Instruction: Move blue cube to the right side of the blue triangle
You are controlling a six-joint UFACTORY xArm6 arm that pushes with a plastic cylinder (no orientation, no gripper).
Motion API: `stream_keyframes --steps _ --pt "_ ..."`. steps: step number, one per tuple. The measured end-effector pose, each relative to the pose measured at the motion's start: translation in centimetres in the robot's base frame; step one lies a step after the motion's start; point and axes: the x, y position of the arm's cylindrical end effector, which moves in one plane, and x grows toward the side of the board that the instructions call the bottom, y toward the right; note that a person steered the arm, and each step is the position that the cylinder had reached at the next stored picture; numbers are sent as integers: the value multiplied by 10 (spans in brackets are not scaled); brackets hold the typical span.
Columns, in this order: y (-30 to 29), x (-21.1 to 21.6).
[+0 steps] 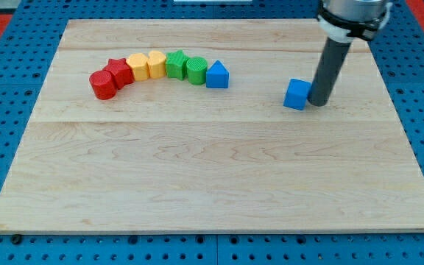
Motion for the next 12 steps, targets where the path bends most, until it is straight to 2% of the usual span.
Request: stream_keyframes --steps 3,6,8,9,10,12 --pt "-66 -7" --pt "-66 -9" --pt "-64 -37" --pt "-22 -42" --pt "-17 -55" --pt "-68 -55"
